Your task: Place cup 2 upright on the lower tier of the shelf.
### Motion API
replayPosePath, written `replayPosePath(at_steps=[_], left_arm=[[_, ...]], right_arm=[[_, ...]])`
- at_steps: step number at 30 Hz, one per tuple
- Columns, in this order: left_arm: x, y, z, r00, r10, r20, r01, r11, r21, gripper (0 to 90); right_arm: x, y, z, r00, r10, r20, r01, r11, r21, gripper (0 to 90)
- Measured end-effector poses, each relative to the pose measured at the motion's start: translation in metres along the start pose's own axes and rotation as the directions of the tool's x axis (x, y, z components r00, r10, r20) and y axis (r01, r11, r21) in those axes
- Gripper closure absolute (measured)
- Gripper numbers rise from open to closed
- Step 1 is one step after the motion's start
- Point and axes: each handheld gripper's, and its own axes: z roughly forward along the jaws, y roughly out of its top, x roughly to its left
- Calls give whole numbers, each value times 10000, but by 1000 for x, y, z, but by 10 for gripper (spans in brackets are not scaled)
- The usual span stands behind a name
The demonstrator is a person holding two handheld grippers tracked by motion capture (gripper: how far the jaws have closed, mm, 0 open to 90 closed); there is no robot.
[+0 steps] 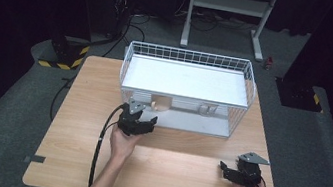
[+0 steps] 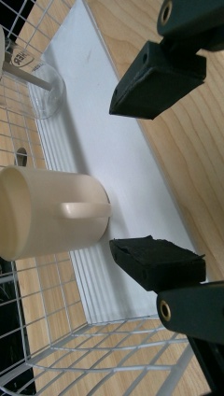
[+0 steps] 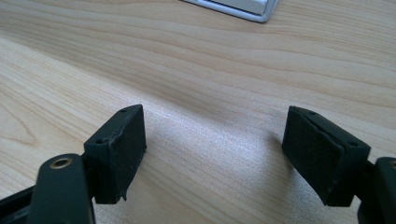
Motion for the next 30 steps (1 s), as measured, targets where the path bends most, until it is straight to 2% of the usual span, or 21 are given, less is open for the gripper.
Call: replayPosePath(at_steps=[30], left_arm=[[8, -7, -23, 9997, -222, -117, 220, 9996, -164, 266]], right_arm=[[0, 0, 0, 10000, 1, 1, -1, 10000, 0, 216]])
